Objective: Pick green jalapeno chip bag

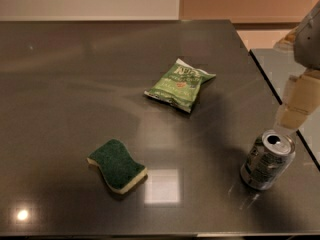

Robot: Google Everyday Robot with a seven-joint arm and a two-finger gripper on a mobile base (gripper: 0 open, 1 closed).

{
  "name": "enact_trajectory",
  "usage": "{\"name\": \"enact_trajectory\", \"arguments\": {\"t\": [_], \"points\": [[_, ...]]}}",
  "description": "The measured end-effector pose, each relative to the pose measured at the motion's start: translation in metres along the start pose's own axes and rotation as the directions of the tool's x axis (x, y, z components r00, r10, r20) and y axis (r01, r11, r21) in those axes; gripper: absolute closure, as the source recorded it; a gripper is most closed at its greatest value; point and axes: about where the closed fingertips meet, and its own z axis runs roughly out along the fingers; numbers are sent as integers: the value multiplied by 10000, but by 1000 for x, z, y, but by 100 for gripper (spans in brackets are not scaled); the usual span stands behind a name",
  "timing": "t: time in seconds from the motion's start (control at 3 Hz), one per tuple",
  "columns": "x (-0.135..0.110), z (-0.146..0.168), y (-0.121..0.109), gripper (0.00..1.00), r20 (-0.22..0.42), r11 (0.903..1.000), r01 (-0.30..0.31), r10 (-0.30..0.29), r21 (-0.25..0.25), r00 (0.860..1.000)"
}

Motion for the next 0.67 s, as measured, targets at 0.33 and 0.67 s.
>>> {"name": "enact_trajectory", "arguments": {"t": [0.33,0.67], "points": [[-2,0,-3,0,-28,9999,-32,33,97,10000],[-15,13,-19,0,-87,9991,-153,157,389,9998]]}}
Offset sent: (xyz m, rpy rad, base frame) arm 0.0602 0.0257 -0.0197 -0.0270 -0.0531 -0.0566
